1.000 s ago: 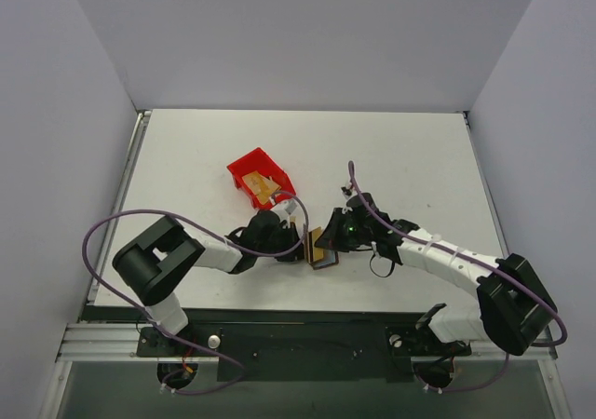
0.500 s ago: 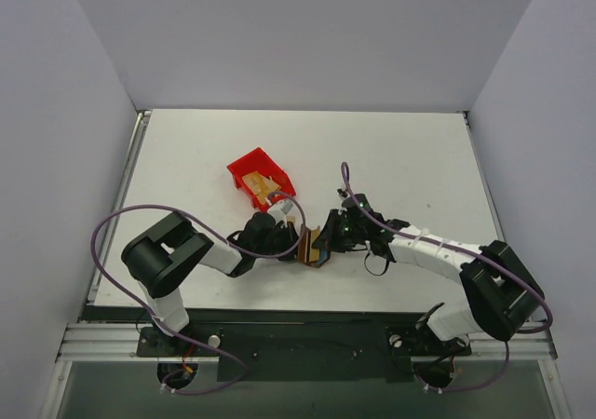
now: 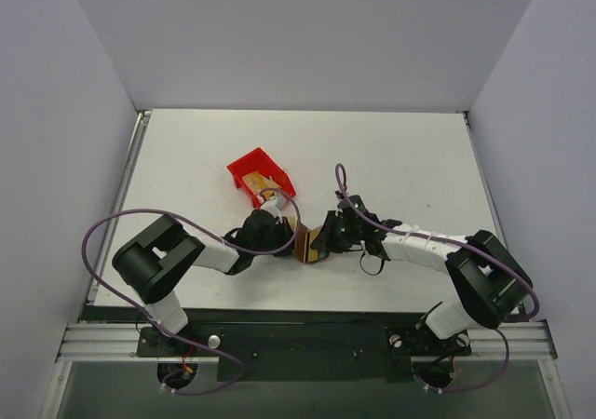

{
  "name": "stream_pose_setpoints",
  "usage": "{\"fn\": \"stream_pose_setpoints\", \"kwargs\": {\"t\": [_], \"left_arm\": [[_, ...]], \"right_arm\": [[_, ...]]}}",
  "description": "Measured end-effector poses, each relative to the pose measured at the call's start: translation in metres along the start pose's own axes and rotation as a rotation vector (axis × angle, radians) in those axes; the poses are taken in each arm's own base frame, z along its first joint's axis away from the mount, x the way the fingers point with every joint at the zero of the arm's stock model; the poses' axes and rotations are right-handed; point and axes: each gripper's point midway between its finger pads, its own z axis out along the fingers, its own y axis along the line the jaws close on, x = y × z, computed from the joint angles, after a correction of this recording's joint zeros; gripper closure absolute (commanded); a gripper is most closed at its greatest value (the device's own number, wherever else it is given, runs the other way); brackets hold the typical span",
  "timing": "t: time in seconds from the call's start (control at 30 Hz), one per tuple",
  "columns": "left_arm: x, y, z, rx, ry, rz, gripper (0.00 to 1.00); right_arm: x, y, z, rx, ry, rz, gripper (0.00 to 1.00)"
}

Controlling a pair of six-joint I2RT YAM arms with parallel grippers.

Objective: Put the credit cards into the card holder
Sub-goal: Open the card holder at the center of the board.

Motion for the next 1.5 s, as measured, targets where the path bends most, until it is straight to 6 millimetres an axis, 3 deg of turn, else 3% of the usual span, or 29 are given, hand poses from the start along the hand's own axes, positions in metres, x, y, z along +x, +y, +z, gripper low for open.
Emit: {"fn": "stream_pose_setpoints", "kwargs": {"t": [0.37,0.57,0.7,0.97,1.07,1.23,1.37,1.5], "left_arm": [[-0.028,0.017,0.003,-0.174,-0.084,0.0,1.0],[-0.042,0.032,-0.005,-0.283,-0.121,0.008,1.0],[-0.049,0.049,-0.023,-0.398,-0.137,0.01,1.0],[-0.042,0.087,-0.085,-0.678,-0.076,0.075,1.0],[-0.046,0.077,-0.096,-0.651,-0.072,0.11,1.0],[-0.057,0.031,-0.086,-0.434,-0.103,0.174,1.0],[-0.045,0.007,-0.068,-0.319,-0.067,0.231,1.0],[-0.031,0.001,-0.051,-0.266,-0.023,0.259,1.0]], "right_arm": [[0.006,-0.006,0.012,0.025,0.017,-0.003,1.0],[0.006,-0.003,0.015,0.036,0.017,-0.015,1.0],[0.006,-0.003,0.017,0.05,0.017,-0.021,1.0],[0.007,-0.005,0.021,0.06,0.023,-0.019,1.0],[0.007,-0.005,0.021,0.061,0.023,-0.019,1.0],[0.007,-0.005,0.021,0.062,0.026,-0.023,1.0],[0.007,-0.004,0.022,0.058,0.031,-0.03,1.0],[0.007,-0.003,0.023,0.058,0.037,-0.037,1.0]]}}
